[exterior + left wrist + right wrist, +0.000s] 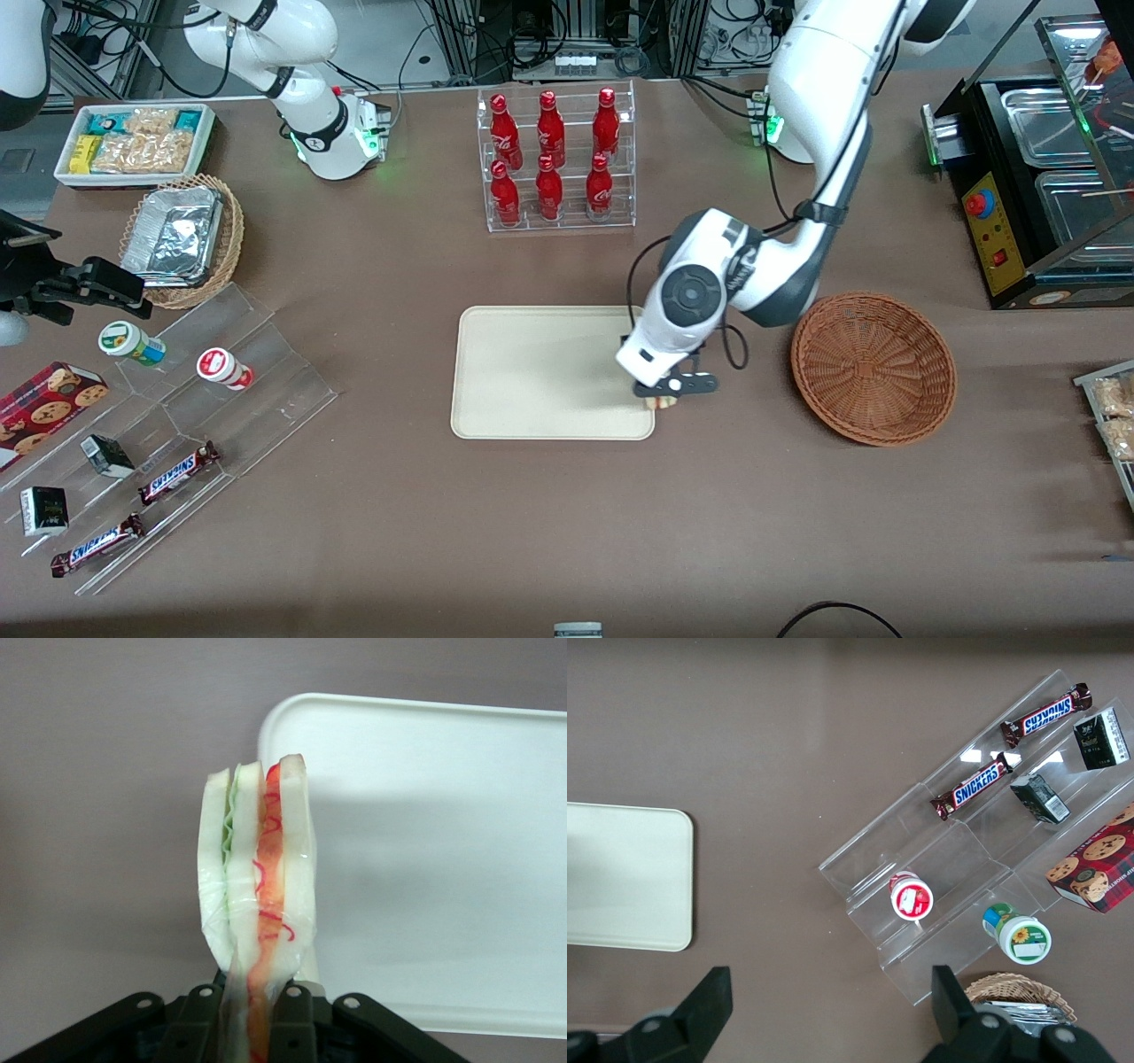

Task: Place sandwich from basket to tray
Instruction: 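Carry the held sandwich over to the cream tray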

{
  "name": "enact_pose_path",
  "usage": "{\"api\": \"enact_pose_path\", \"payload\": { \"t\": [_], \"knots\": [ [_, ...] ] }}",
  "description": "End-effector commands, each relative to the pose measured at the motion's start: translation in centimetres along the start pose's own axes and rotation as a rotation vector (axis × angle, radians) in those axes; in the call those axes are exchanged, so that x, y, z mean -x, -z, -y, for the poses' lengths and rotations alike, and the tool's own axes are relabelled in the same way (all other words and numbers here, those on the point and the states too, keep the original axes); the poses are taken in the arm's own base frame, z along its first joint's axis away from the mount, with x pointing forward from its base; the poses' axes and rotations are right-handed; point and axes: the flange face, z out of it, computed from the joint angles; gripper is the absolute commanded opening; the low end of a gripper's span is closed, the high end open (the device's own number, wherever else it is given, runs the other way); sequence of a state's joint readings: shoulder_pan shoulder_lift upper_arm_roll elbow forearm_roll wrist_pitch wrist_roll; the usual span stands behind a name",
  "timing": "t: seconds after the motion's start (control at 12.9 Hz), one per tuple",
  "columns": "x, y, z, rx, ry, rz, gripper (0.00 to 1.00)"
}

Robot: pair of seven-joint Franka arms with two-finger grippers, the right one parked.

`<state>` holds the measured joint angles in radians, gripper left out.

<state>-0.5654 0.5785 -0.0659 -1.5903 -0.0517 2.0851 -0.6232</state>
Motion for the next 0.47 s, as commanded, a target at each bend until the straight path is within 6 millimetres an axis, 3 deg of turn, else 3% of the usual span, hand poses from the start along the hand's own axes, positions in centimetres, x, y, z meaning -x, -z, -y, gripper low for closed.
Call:
{"api": "enact_pose_path", "payload": {
  "t": [0.0,0.39],
  "knots": [
    [1.1,-1.9,-3.8,0.034,-0.065,-0.050,0.17],
    [2.2,-5.0,-5.3,0.010,-0.151,-0.040,0.23]
  ]
}}
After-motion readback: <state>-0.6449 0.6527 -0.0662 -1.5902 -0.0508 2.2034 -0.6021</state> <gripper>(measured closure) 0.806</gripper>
